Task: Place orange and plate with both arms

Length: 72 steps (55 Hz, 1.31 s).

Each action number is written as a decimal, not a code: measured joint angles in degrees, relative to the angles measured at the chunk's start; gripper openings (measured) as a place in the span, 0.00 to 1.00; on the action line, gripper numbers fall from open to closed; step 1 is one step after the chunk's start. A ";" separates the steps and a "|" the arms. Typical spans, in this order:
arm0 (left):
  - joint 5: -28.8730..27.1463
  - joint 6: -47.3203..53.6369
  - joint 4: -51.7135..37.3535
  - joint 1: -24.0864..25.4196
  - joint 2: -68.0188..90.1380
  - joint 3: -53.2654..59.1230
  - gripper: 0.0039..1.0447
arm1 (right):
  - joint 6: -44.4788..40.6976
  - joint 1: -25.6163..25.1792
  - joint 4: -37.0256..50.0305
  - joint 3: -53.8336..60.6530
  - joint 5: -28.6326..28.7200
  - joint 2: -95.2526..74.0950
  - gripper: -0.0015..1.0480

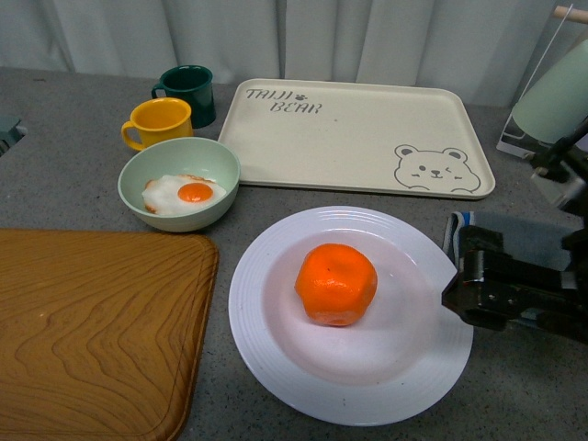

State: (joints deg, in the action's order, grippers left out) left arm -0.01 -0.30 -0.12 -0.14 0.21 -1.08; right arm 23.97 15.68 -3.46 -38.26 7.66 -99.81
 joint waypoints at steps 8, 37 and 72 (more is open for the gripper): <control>0.00 0.00 0.00 0.00 0.00 0.00 0.94 | 2.29 0.77 -2.08 -3.74 -0.85 -4.72 0.91; 0.00 0.00 0.00 0.00 0.00 0.00 0.94 | 5.42 3.02 -8.24 -14.29 -2.40 -17.11 0.69; 0.00 0.00 0.00 0.00 0.00 0.00 0.94 | 11.98 -0.11 -4.52 -10.58 6.86 -10.99 0.17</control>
State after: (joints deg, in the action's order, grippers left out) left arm -0.01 -0.30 -0.12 -0.14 0.21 -1.08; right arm 35.94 15.57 -7.99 -48.84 14.52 -110.80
